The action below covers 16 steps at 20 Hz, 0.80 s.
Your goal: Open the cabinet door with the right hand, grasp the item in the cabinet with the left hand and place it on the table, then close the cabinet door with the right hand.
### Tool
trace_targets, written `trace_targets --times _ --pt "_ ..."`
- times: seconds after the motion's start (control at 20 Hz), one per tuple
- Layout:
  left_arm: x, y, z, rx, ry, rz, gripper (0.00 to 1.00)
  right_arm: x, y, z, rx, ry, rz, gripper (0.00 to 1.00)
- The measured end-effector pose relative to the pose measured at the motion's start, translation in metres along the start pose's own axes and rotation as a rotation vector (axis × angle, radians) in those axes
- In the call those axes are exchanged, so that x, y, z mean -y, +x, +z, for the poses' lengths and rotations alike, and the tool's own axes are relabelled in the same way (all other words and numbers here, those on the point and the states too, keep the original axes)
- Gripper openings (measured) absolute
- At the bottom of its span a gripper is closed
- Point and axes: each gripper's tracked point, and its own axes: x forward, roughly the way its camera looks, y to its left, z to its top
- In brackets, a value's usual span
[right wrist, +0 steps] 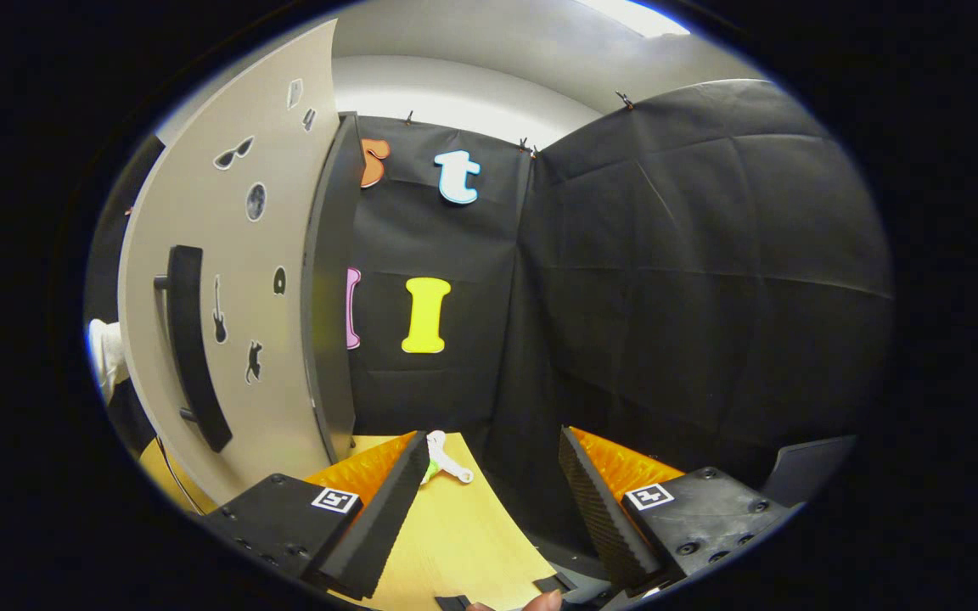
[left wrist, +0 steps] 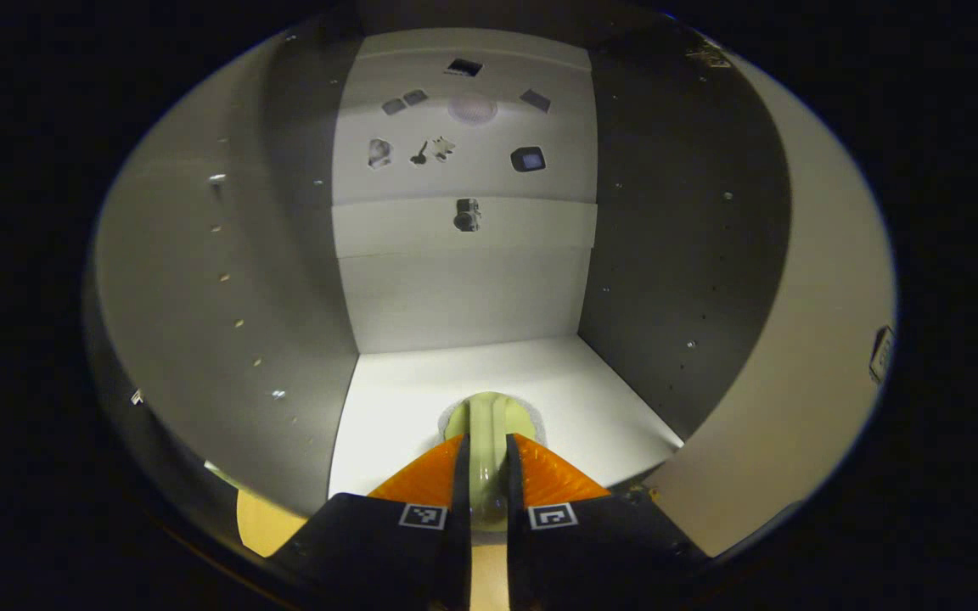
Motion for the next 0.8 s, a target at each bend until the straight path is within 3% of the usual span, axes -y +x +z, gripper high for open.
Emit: trace_targets --times 0.35,0.6,0.8 --pt "-0.002 -0.065 -0.092 -0.01 0.003 0.019 0.2 -0.033 -0.001 0.011 0.029 0.01 0.053 0.98" --pt "0.003 -0.067 -0.182 -0.079 -0.034 0.024 0.22 -0.049 -0.002 0.016 0.039 0.034 0.077 0.98" --pt "0.008 -0.059 -0.247 -0.065 -0.039 0.034 0.2 -0.055 0.0 0.018 0.043 0.028 0.084 0.98"
